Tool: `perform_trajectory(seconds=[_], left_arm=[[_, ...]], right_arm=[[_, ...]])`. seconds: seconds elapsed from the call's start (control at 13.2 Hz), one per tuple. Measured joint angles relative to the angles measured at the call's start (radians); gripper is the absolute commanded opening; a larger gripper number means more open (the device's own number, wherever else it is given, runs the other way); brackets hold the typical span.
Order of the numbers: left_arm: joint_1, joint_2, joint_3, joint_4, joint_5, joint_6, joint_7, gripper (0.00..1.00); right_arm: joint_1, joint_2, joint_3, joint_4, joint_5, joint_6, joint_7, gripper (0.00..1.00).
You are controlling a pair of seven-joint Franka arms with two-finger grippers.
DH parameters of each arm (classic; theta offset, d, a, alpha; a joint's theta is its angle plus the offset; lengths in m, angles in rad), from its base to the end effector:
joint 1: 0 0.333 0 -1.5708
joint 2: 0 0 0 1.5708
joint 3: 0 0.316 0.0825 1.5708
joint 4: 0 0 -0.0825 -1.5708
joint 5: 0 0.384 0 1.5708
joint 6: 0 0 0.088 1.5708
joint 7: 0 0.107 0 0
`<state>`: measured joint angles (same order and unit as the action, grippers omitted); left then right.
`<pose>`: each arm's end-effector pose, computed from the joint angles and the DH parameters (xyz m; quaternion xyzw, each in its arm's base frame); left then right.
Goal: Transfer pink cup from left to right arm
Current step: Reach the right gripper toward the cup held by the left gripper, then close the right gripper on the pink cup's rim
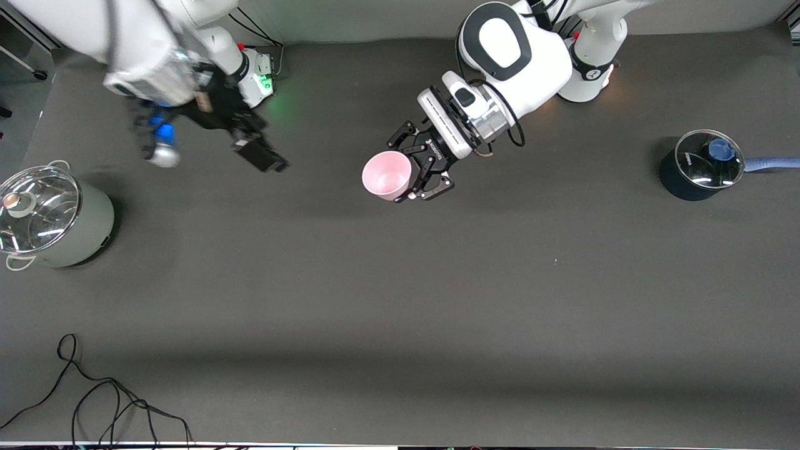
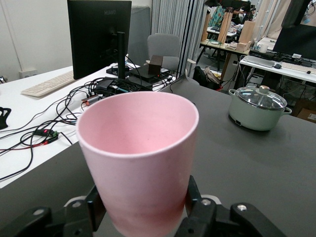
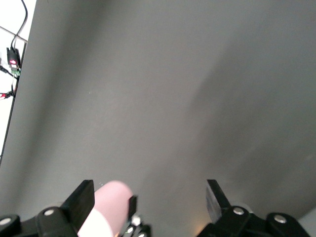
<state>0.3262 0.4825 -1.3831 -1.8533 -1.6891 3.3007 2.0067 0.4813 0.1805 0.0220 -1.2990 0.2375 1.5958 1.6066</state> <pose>0.4526 -0.4063 0.4598 0.7498 -0.3800 0.4463 0.3070 0.5252 0.3156 0.6532 -0.8459 0.5163 0.0762 0.1096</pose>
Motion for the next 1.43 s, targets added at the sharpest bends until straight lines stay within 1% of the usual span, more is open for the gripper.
perform_trajectory(seconds=[0.15, 0.3, 0.6, 0.98, 1.28, 1.36, 1.43], left_arm=[[0.000, 0.000, 0.000, 0.000, -0.001, 0.000, -0.001, 0.21], [0.000, 0.000, 0.000, 0.000, -0.002, 0.000, -0.001, 0.21], [0.002, 0.000, 0.000, 0.000, -0.002, 0.001, -0.002, 0.21], [0.005, 0.000, 0.001, 0.000, -0.002, 0.002, -0.002, 0.22], [0.007, 0.000, 0.001, 0.000, -0.003, 0.004, -0.002, 0.22], [0.007, 0.000, 0.001, 0.000, -0.003, 0.005, -0.002, 0.23], [0.008, 0.000, 0.001, 0.000, -0.003, 0.005, -0.002, 0.23]], right_arm=[[0.061, 0.076, 0.000, 0.060, 0.000, 0.059, 0.113, 1.00], [0.087, 0.120, 0.000, 0.090, 0.000, 0.113, 0.159, 1.00], [0.095, 0.129, -0.002, 0.109, 0.000, 0.132, 0.161, 1.00], [0.149, 0.147, -0.001, 0.109, 0.000, 0.141, 0.161, 1.00], [0.182, 0.184, -0.001, 0.109, 0.000, 0.142, 0.161, 1.00], [0.188, 0.192, -0.001, 0.109, 0.000, 0.143, 0.161, 0.92], [0.191, 0.199, -0.001, 0.109, 0.000, 0.144, 0.161, 0.57]])
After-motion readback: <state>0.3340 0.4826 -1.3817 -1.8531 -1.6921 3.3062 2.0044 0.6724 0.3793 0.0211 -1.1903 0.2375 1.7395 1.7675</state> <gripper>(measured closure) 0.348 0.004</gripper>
